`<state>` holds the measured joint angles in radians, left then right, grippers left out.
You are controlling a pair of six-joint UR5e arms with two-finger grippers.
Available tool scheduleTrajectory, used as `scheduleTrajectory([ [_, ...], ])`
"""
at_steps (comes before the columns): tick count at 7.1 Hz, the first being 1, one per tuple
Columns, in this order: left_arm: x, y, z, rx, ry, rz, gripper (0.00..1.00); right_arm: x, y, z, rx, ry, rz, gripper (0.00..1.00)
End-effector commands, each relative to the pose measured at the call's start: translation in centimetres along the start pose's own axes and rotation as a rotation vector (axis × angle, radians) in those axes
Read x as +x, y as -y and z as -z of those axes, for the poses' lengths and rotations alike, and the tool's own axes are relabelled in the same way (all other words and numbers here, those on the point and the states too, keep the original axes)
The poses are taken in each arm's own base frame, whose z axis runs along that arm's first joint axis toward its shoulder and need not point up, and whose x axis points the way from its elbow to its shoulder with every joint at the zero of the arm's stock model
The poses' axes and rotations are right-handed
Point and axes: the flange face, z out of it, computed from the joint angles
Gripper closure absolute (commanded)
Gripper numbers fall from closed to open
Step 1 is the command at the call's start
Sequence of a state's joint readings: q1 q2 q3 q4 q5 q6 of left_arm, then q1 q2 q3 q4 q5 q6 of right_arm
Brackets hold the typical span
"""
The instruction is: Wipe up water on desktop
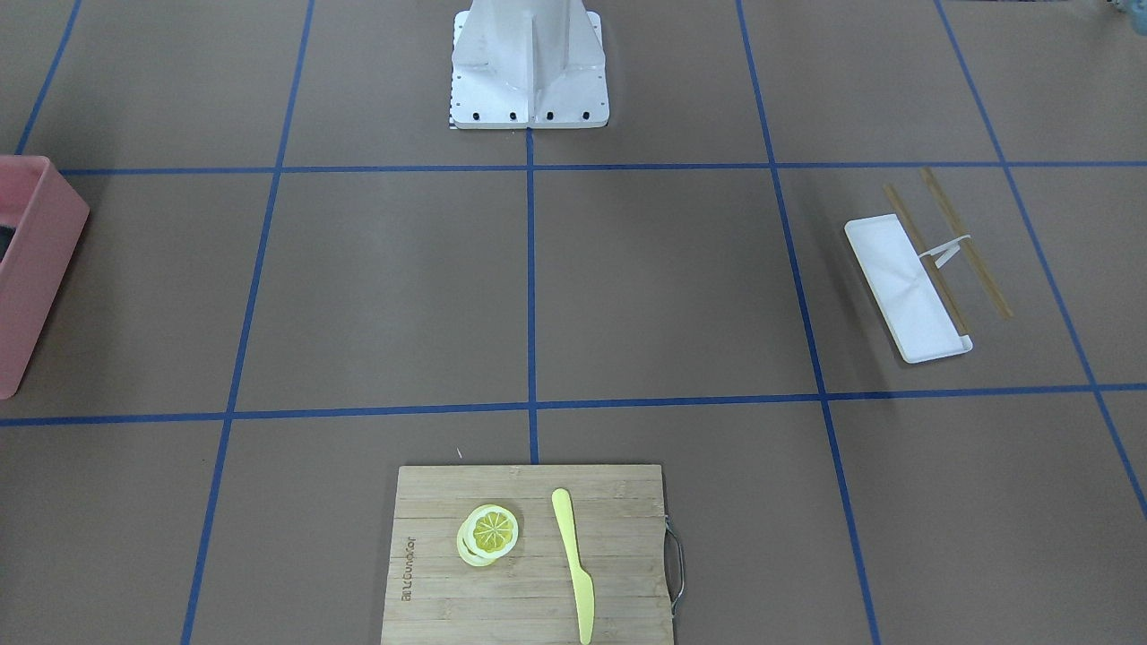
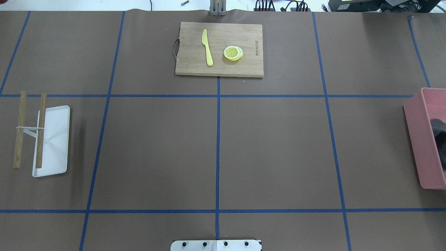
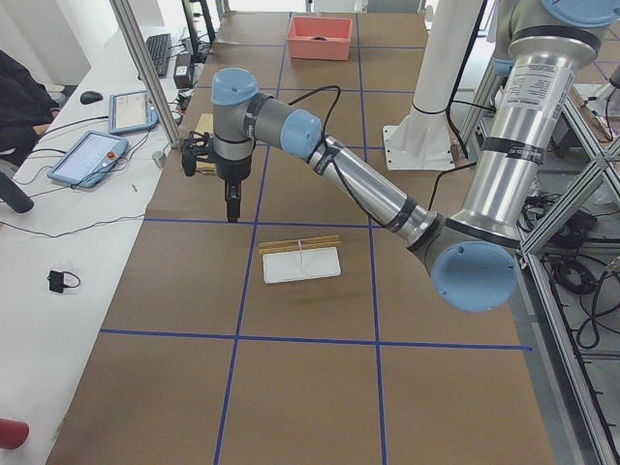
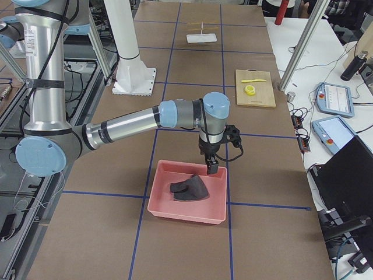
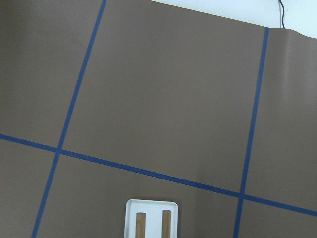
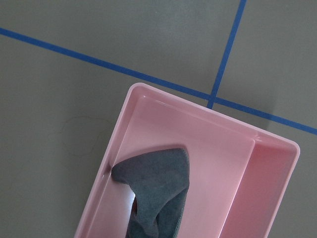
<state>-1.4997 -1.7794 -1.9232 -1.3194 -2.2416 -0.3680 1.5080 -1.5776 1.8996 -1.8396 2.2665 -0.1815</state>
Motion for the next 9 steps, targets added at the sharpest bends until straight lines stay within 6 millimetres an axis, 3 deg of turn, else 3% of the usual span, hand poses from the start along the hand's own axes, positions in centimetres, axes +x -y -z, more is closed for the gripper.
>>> scheduleTrajectory([
  [1, -11.6, -4.2, -1.6, -0.045, 0.035, -0.165, 0.02, 0.8, 0.6, 0.0, 0.008, 0.019, -0.078, 0.00],
  [2, -13.8, -4.2, -3.4, -0.084, 0.038, -0.142, 0.02, 1.8, 0.5, -0.5, 0.004, 0.055, -0.106, 0.00],
  [5, -17.5, -5.7, -7.5, -0.174, 0.041, -0.067, 0.02, 7.1, -1.1, -3.1, -0.035, 0.120, -0.236, 0.00],
  [7, -19.6, -8.1, -9.3, -0.192, 0.042, -0.047, 0.02, 8.0, -1.3, -4.1, -0.053, 0.125, -0.254, 0.00],
  [9, -20.2, -8.6, -10.0, -0.167, 0.041, -0.034, 0.02, 7.8, -0.8, -3.3, -0.038, 0.122, -0.249, 0.00],
])
